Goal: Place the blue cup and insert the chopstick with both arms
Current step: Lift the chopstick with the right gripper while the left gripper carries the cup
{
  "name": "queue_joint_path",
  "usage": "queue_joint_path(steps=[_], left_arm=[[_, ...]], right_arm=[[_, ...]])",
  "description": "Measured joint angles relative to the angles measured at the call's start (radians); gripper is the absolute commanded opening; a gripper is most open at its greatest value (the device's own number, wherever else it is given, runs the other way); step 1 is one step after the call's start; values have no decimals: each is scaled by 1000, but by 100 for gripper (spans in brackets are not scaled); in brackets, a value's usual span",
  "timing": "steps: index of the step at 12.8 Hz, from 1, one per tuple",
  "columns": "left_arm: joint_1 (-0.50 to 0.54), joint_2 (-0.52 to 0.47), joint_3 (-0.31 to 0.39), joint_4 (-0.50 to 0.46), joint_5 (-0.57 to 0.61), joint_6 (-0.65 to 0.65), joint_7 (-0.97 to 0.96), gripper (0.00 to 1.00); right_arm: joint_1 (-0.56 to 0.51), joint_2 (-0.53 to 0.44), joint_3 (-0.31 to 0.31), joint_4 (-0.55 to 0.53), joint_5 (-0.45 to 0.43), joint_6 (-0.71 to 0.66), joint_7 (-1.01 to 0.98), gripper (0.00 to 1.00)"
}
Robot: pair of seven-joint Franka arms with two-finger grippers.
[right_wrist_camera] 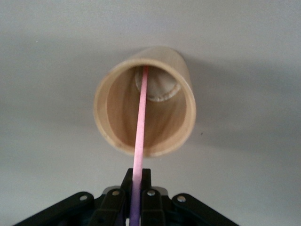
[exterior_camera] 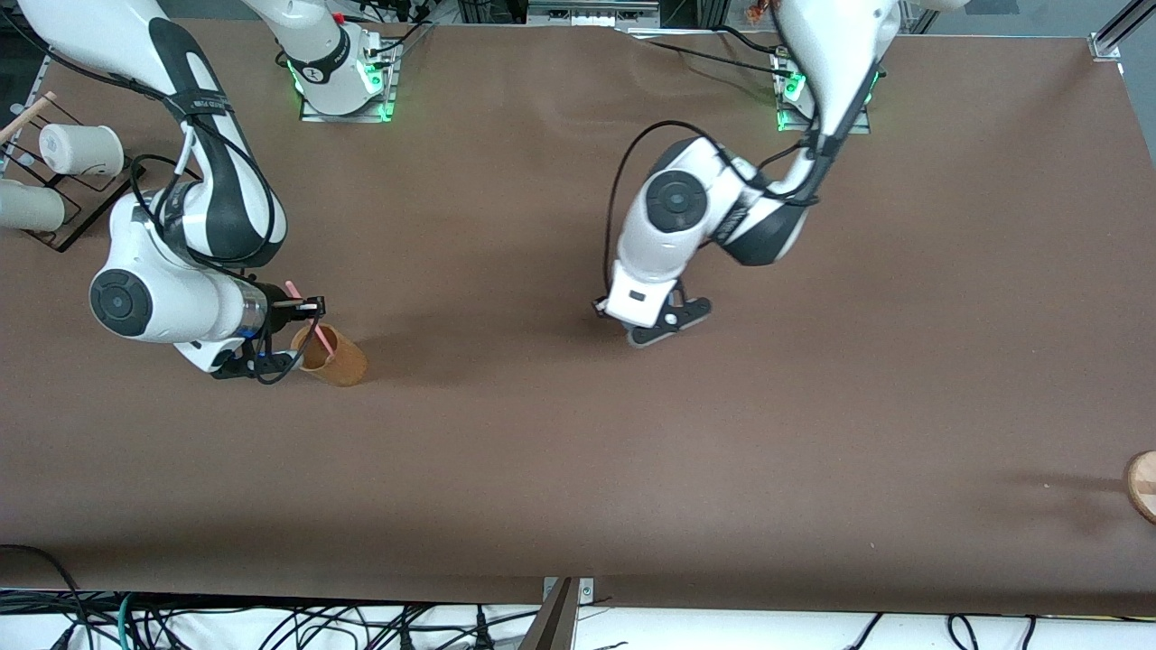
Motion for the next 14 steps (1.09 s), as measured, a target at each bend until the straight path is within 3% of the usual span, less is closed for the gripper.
queue_joint_path(steps=[3, 4, 6, 7, 8, 11, 14], left_arm=[[-51, 117, 5, 101, 57, -1, -159, 0], [-57, 138, 5, 120, 60, -1, -184, 7], [-59, 146, 8, 138, 64, -14, -210, 71], [-59, 149, 9, 142, 64, -14, -213, 92], [-59, 150, 11, 144, 64, -14, -215, 100], [-51, 146, 16, 170, 64, -25, -210, 100], [-18, 87, 19, 226, -3, -202, -79, 100]], right_arm=[[3, -19, 3, 86, 8, -153, 16, 0], [3, -32, 5, 113, 14, -210, 24, 0], [4, -58, 17, 166, 19, -326, 55, 0], [5, -67, 25, 198, 23, -388, 75, 0], [6, -72, 34, 233, 37, -448, 103, 0], [8, -81, 79, 314, 83, -568, 227, 0], [16, -82, 155, 325, 152, -581, 418, 0]])
